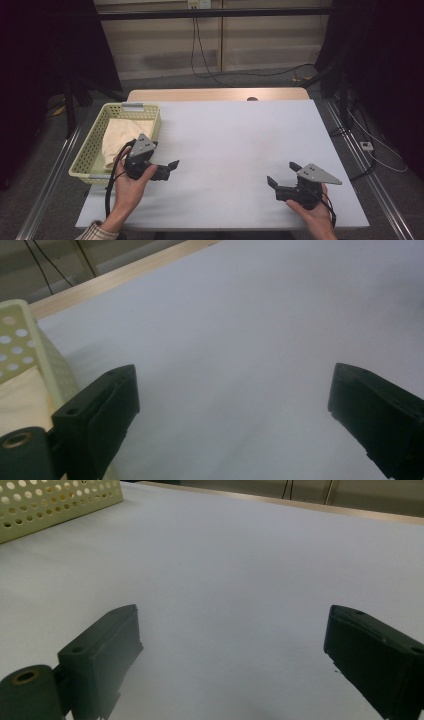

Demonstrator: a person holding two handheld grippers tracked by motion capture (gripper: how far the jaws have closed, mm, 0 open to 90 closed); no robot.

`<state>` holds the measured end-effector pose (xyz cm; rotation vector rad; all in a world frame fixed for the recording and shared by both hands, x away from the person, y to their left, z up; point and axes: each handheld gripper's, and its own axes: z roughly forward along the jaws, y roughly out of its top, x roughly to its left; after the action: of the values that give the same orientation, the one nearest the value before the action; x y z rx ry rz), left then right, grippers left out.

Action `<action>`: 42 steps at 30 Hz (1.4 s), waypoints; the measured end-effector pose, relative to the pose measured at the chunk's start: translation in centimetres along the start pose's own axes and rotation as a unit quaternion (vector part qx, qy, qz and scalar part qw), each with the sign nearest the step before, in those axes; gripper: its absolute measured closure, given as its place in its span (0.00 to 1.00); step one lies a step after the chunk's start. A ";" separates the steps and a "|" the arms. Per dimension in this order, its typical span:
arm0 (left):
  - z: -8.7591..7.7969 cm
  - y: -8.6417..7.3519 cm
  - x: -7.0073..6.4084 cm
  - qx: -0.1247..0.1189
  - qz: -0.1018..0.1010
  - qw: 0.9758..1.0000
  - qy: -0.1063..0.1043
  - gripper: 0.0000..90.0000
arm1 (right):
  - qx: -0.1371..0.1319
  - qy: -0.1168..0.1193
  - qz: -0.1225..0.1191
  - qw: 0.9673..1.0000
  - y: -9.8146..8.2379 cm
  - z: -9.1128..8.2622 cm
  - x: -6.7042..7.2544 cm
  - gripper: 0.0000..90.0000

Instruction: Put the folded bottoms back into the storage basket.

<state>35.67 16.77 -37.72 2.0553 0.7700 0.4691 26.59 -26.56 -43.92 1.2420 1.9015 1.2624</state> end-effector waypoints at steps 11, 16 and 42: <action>3.0 -0.9 -2.1 0.012 -0.003 0.999 -0.031 0.07 | 0.000 0.001 -0.001 1.000 0.0 0.0 0.0 0.09; 3.8 -2.1 -2.6 -0.001 -0.010 1.000 -0.027 0.07 | -0.001 0.001 -0.001 1.000 0.0 -0.1 0.0 0.09; 3.8 -4.7 -2.9 -0.041 -0.034 0.998 -0.026 0.06 | -0.004 0.001 0.010 1.000 0.0 -0.3 0.0 0.09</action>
<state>34.13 14.53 -43.86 1.9512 0.7745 0.4019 26.31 -26.69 -43.78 1.2600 1.8866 1.2809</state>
